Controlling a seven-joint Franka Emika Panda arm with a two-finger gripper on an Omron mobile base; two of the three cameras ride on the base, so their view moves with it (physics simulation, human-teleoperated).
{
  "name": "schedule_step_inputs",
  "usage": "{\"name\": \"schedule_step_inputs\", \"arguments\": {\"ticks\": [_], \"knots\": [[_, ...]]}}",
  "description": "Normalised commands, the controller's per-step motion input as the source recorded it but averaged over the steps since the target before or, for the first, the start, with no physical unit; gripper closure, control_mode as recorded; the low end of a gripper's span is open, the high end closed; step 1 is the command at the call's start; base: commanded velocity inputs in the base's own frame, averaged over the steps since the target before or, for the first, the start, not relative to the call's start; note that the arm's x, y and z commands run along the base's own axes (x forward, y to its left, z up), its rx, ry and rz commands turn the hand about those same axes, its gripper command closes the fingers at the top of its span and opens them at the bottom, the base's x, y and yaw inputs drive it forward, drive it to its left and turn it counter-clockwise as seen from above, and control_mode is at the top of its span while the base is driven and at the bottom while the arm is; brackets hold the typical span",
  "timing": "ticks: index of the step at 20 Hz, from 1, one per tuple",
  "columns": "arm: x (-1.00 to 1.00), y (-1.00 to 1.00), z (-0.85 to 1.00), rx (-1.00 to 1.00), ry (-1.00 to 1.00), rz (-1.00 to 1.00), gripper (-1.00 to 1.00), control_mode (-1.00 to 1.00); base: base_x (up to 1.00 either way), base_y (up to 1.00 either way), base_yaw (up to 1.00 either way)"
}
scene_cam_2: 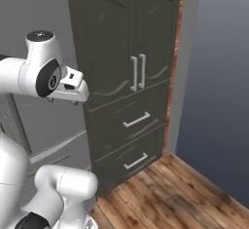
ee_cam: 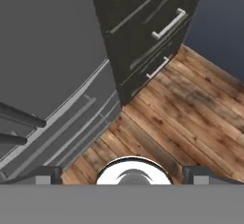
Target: Move the hot dog bun to the plate on the dining table and place the condiment next to that plate. Then navigate to the fridge and take the sausage and place it on the plate as well.
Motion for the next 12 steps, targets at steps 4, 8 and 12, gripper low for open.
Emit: {"name": "schedule_step_inputs", "arguments": {"ticks": [4,8,12], "knots": [[0.00,0.00,0.00,0.00,0.00,0.00,-1.00,1.00,0.18,-0.24,0.84],[0.00,0.00,0.00,0.00,0.00,0.00,-1.00,1.00,0.18,-0.26,0.83],[0.00,0.00,0.00,0.00,0.00,0.00,-1.00,1.00,0.25,-0.34,0.79]]}}
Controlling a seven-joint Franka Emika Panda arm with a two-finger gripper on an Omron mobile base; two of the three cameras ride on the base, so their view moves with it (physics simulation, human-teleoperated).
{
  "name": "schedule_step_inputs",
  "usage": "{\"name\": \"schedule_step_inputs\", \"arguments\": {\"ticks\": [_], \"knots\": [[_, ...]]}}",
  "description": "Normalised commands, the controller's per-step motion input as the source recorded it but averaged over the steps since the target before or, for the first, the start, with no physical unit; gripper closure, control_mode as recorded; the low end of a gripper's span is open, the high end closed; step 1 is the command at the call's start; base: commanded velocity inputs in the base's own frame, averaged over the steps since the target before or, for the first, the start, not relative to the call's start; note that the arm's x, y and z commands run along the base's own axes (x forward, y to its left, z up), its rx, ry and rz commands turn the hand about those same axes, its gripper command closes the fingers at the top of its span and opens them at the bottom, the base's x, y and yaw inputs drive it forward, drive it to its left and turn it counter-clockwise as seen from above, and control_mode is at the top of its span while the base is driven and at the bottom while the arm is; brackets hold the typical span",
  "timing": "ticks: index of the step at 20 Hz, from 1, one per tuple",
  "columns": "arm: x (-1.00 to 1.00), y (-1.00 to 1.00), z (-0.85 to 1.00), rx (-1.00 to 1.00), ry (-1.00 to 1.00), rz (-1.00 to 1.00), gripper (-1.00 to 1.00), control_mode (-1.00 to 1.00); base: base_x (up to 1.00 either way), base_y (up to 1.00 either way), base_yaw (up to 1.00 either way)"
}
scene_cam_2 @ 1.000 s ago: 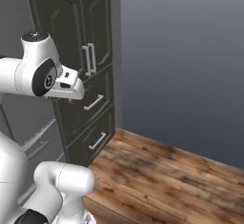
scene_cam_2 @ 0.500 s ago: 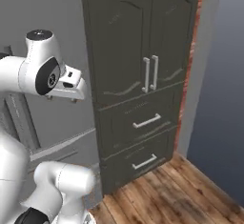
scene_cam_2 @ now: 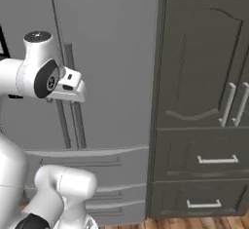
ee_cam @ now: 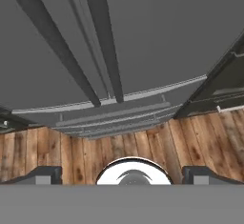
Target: Move the hot dog bun to the plate on the dining table and place the condiment next to that plate. Then navigate to the fridge and take the sausage and place it on the plate as well.
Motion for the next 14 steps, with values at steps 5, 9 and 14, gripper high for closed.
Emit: {"name": "schedule_step_inputs", "arguments": {"ticks": [5,9,14], "knots": [[0.00,0.00,0.00,0.00,0.00,0.00,-1.00,1.00,0.31,-0.61,0.63],[0.00,0.00,0.00,0.00,0.00,0.00,-1.00,1.00,0.14,-0.46,0.26],[0.00,0.00,0.00,0.00,0.00,0.00,-1.00,1.00,-0.09,-0.05,0.17]]}}
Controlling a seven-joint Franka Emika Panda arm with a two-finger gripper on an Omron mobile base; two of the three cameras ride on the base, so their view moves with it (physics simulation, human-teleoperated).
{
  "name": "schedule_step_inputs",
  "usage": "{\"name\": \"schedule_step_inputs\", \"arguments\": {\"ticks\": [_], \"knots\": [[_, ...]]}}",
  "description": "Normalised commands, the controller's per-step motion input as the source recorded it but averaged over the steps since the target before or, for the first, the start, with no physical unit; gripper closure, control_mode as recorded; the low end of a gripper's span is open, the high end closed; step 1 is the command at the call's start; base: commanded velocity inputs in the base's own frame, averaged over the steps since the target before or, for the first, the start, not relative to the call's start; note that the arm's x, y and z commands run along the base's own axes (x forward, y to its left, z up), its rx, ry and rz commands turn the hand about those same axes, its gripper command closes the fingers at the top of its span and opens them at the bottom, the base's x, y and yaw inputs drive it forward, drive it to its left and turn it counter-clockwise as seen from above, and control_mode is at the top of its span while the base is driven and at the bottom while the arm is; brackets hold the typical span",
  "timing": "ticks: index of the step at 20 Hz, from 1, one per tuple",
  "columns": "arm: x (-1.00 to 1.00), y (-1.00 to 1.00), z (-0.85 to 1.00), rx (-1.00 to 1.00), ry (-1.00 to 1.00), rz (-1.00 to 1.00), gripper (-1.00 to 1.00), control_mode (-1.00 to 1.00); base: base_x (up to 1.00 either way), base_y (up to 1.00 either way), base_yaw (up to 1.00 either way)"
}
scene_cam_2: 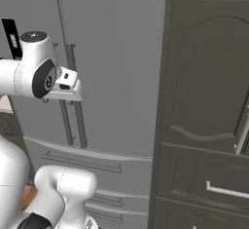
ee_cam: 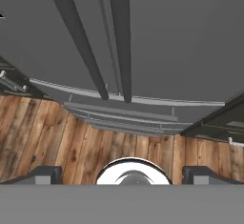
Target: Move the hot dog bun to the plate on the dining table and place the condiment next to that plate. Then navigate to the fridge and take the sausage and place it on the plate as well.
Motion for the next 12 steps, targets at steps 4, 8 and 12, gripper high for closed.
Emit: {"name": "schedule_step_inputs", "arguments": {"ticks": [4,8,12], "knots": [[0.00,0.00,0.00,0.00,0.00,0.00,-1.00,1.00,-0.24,0.13,-0.02],[0.00,0.00,0.00,0.00,0.00,0.00,-1.00,1.00,-0.54,0.15,-0.07],[0.00,0.00,0.00,0.00,0.00,0.00,-1.00,1.00,-0.58,0.24,-0.11]]}}
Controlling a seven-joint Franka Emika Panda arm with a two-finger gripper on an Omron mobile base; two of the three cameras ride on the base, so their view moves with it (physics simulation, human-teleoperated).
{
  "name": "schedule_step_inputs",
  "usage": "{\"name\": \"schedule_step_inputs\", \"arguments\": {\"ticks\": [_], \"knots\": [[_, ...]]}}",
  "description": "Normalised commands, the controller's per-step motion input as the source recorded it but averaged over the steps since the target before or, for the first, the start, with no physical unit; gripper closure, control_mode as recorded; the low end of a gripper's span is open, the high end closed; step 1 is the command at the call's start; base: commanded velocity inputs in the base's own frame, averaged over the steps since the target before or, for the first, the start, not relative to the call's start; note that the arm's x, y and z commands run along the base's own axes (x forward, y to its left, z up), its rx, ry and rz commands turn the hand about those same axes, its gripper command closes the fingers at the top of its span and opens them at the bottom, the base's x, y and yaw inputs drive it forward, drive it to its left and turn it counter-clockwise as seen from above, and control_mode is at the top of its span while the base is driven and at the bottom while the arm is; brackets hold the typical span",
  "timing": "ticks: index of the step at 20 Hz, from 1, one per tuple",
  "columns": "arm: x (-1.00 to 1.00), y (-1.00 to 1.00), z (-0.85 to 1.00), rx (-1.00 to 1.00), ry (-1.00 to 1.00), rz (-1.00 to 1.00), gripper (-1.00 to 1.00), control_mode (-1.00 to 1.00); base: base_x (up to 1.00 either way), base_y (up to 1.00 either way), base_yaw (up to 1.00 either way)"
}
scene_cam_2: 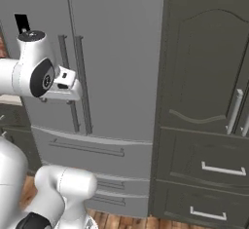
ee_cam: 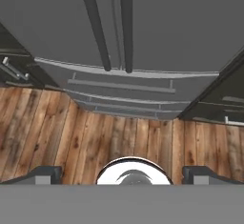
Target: Move the hot dog bun to the plate on the dining table and place the condiment next to that plate. Then navigate to the fridge and take the sausage and place it on the plate as well.
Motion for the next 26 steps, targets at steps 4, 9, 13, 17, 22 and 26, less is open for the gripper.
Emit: {"name": "schedule_step_inputs", "arguments": {"ticks": [4,9,13,17,22,26], "knots": [[0.00,0.07,0.00,-0.02,0.00,-0.04,-1.00,-1.00,-0.07,0.22,-0.11],[0.38,0.26,0.02,-0.05,-0.14,-0.17,-1.00,-1.00,0.00,0.00,0.00],[0.45,0.39,0.01,-0.04,-0.36,-0.13,-1.00,-1.00,0.00,0.00,0.00],[0.70,0.03,0.00,-0.01,-0.27,-0.11,-1.00,-1.00,0.00,0.00,0.00],[0.79,-0.06,0.00,0.00,-0.10,-0.03,-1.00,-1.00,0.00,0.00,0.00],[0.69,-0.09,0.00,0.00,0.00,0.00,-1.00,-1.00,0.00,0.00,0.00]]}}
